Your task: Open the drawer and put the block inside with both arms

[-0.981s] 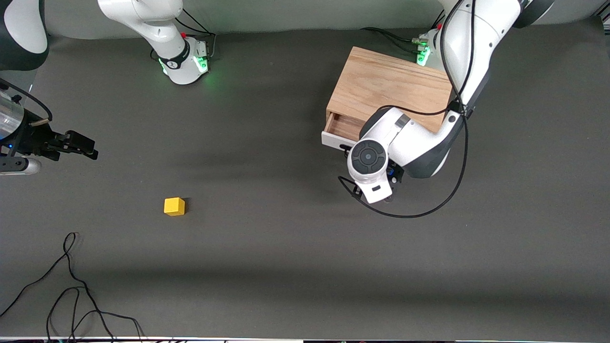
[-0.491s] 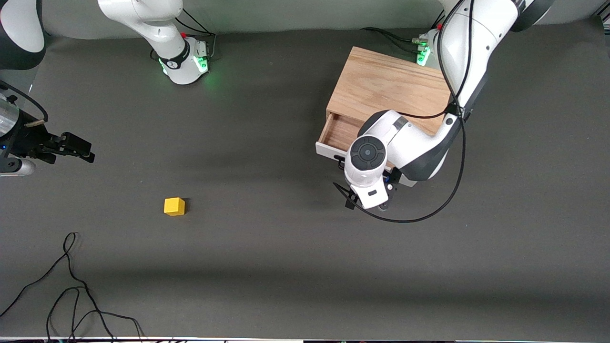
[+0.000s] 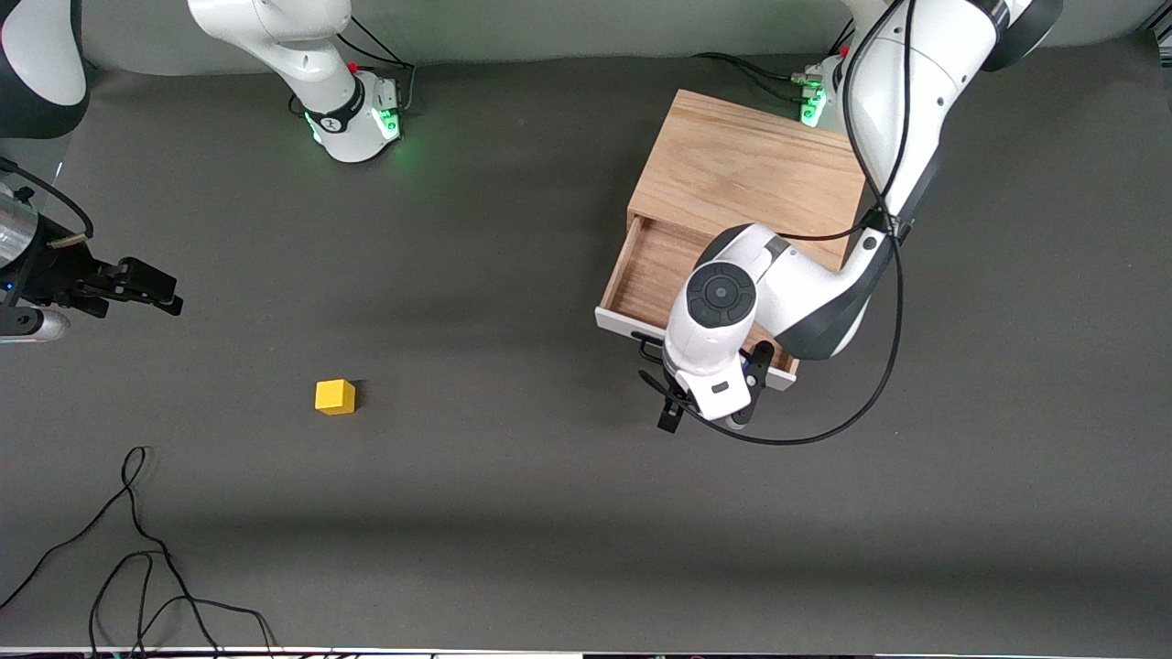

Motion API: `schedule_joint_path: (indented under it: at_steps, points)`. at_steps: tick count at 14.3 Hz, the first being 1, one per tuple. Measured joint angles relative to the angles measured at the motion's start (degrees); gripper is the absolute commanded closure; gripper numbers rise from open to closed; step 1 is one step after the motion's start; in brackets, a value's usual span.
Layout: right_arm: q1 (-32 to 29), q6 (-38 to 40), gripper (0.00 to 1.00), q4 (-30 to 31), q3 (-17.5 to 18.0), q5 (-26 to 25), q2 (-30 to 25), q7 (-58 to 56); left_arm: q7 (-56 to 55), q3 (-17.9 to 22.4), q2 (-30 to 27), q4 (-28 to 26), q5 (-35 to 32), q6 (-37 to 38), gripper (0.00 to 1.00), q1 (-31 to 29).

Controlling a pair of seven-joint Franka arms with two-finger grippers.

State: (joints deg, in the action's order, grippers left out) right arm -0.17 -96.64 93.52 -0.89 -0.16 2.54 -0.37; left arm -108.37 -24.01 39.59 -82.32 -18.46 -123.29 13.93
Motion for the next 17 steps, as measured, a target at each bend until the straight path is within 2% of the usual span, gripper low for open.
schedule_joint_path:
  at_steps: [3,6,8,11,13,17]
  points:
    - [0.03,-0.32,0.00,-0.05,0.09,0.00,0.43,0.00,0.11,0.07,-0.22,3.35,-0.46,1.65,0.00,-0.04]
    - [0.34,-1.13,0.00,-0.13,0.19,0.00,0.79,0.00,2.10,-0.08,-2.23,8.05,-0.37,9.02,0.00,-0.38]
    - [0.41,-1.21,0.00,-0.14,0.20,0.00,1.13,0.00,7.87,-0.11,-5.65,10.00,1.92,15.13,0.00,-2.26]
    - [0.46,-2.86,0.00,0.28,0.21,0.00,1.88,0.00,25.50,0.13,-13.47,10.64,11.16,26.83,0.00,-9.64]
    - [0.65,-6.60,0.00,2.38,0.22,0.05,2.76,0.00,38.36,0.27,-17.93,10.55,14.83,34.08,0.00,-16.36]
    - [2.10,-20.42,0.00,13.33,0.28,0.07,5.18,0.00,64.25,0.43,-23.48,6.45,16.34,40.41,0.00,-27.68]
